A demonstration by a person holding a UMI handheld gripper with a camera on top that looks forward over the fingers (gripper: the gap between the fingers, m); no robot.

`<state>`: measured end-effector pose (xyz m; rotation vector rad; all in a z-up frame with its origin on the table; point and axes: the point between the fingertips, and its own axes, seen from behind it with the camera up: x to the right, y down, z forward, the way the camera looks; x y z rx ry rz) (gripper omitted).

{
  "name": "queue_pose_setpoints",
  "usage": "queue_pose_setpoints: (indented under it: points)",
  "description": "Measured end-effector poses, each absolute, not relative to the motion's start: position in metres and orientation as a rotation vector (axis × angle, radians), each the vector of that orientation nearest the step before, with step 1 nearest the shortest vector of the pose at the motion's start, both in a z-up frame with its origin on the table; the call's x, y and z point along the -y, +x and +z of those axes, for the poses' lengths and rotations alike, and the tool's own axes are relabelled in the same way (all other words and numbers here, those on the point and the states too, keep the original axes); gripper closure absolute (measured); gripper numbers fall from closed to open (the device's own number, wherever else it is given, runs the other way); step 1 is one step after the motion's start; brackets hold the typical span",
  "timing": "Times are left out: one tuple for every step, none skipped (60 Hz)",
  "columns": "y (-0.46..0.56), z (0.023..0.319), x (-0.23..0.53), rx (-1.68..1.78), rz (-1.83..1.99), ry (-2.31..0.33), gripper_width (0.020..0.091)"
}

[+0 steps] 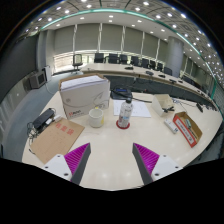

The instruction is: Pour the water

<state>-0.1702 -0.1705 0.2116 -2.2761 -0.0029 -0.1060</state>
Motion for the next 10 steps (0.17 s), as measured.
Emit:
queue_pose_setpoints:
  points:
    - [-0.1701,0.2120,0.1706,0.007,-0.107,-2.275,0.0242]
    - [-0.1709,0.2119,0.1703,0.011,-0.107,-2.273,0.0244]
    - [-0.1715,0.2121,0.1704,0.014,-0.104,-2.274,0.0244]
    - [-0.1722,0.2118,0.1705,0.015,-0.101,-2.274,0.0245]
    - [-0.1724,0.2117,0.1707,0.015,-0.098,-2.276,0.0242]
    - [-0.1725,0.2116,0.1709,0.013,-0.096,-2.277,0.0242]
    - [-0.1726,0.2115,0.1709,0.012,-0.095,-2.278,0.0243]
    - [-0.1725,0.2110,0.1702,0.009,-0.091,-2.278,0.0243]
    - [-0.1725,0.2108,0.1705,0.009,-0.091,-2.279,0.0244]
    - [-0.1726,0.2104,0.1704,0.009,-0.089,-2.281,0.0243]
